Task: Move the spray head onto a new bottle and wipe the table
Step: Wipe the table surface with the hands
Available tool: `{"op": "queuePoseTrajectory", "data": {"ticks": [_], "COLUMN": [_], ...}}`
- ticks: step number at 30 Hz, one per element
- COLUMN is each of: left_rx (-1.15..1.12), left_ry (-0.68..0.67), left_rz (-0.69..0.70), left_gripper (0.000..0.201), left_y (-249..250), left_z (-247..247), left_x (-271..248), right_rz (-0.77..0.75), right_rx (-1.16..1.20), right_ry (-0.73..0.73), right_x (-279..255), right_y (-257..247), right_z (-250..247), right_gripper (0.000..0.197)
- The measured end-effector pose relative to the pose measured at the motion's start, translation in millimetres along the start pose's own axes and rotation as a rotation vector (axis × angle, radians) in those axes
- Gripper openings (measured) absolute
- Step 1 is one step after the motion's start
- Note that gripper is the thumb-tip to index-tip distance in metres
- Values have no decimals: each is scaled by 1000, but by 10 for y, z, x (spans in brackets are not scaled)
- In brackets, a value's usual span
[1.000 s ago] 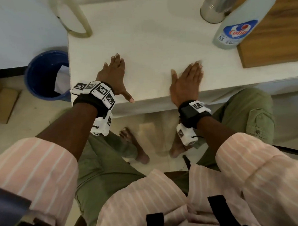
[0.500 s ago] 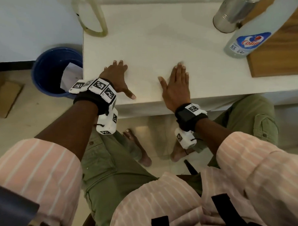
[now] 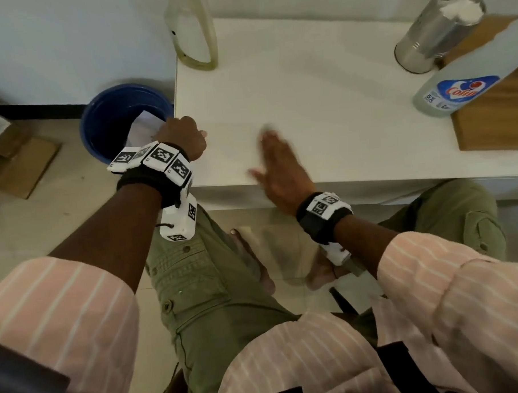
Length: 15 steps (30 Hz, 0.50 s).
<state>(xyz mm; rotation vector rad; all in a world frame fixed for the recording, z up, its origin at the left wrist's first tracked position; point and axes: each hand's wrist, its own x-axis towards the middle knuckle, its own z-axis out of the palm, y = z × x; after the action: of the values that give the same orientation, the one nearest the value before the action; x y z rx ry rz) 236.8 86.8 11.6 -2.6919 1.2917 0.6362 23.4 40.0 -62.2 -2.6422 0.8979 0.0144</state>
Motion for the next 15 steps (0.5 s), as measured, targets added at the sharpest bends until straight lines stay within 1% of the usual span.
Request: {"op": "queuePoseTrajectory", "data": {"ticks": [1,2,3,4,5,6,7,8,10,11,13,15], "left_rx": [-47,-88,-126,-166,-214,-253,-278,-296,-322,-345,-338,-300], "left_ry": [12,28,38,45,50,56,60,66,67,68,79,83], "left_rz": [-22,-34,-45,-54,-60,-65,-66,-61,-51,-71,-98,-93], "left_gripper": [42,39,37,36,36,35,33,31,29,30,32,31], "left_y": [-4,-7,-8,-22,-29,-45,-59,-71,-82,-84,-78,-49], "left_z": [12,23,22,20,-12,-44,-74,-90,-99,-108,-120,-118], "left_x": [-22,-28,-42,-39,-59,-65,-79,-73,-80,-90,-88,-73], "right_rz": [175,302,378,414,417,387,323,228,-31,-165,-374,-515], "right_rx": [49,68,74,88,110,125,127,108,44,-1,-136,-226], "right_ry": [54,96,120,125,113,85,37,-13,-102,-150,-238,-276], "right_x": [21,63,133,228,339,457,558,641,714,702,607,468], "right_y": [14,-31,-120,-234,-360,-475,-592,-708,-929,-1020,-1086,-982], "right_z": [-1,17,36,47,40,42,52,76,155,199,247,231], "right_gripper": [78,80,82,83,83,83,82,81,79,79,82,79]}}
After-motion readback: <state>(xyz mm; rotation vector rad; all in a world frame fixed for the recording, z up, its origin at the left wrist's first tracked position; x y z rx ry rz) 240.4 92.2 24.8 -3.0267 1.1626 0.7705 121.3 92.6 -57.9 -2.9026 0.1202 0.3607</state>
